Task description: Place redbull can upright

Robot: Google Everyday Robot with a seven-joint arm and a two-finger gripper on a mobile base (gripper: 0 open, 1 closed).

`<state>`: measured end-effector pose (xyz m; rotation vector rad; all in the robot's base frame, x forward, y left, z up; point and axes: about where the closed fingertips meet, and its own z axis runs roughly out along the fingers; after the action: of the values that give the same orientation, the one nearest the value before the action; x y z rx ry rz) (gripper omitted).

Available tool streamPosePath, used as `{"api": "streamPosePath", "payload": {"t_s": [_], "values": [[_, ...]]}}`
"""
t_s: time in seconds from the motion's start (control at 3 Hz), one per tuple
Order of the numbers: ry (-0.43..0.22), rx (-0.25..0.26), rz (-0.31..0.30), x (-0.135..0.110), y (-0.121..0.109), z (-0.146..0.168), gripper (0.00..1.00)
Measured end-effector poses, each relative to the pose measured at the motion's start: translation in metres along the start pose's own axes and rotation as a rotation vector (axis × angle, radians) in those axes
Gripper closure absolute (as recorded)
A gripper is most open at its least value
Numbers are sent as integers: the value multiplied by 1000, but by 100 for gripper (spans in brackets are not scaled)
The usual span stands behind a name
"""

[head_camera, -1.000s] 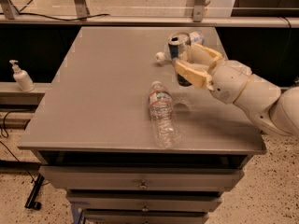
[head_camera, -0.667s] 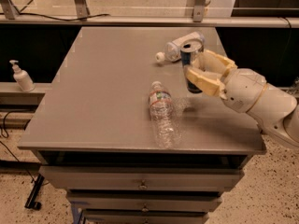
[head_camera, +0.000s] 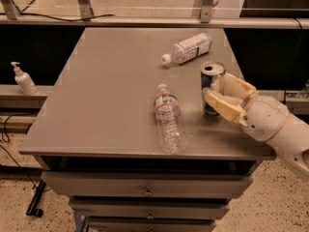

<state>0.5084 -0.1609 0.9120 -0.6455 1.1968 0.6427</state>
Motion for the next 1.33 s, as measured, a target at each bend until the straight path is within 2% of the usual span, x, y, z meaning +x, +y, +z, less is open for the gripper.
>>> {"api": "streamPosePath", "payload": {"t_s": [0.33,0.67,1.33], "values": [[-35,48,29,11,4,-16,100],[-34,108,58,19,3,-31,82],[-18,152,84,27,-3,-36,35]]}}
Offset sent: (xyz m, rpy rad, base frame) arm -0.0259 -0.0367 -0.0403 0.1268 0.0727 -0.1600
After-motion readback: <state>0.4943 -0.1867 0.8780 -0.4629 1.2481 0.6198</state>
